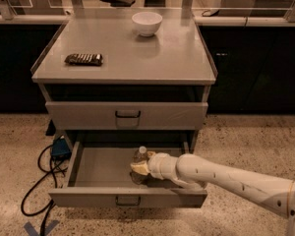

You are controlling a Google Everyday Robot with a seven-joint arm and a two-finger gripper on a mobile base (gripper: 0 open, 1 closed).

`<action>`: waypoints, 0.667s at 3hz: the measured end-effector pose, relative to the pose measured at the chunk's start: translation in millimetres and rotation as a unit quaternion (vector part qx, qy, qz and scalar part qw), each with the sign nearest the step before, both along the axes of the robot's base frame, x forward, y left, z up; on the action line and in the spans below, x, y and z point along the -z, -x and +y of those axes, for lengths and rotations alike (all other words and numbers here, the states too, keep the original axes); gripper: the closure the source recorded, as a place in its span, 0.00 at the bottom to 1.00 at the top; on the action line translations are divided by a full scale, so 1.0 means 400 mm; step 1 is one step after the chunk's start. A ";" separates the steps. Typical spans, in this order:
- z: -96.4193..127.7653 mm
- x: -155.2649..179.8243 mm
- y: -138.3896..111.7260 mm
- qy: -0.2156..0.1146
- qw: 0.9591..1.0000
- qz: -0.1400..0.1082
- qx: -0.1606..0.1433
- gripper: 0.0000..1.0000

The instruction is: Place water bottle into middle drawer

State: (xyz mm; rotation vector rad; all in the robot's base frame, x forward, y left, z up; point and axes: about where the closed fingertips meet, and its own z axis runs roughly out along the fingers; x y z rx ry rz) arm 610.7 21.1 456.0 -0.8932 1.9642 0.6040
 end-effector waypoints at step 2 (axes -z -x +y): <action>0.000 0.000 0.000 0.000 1.000 0.000 0.000 0.35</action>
Offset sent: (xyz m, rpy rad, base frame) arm 0.0000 0.0000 0.0000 0.0000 0.0000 0.0000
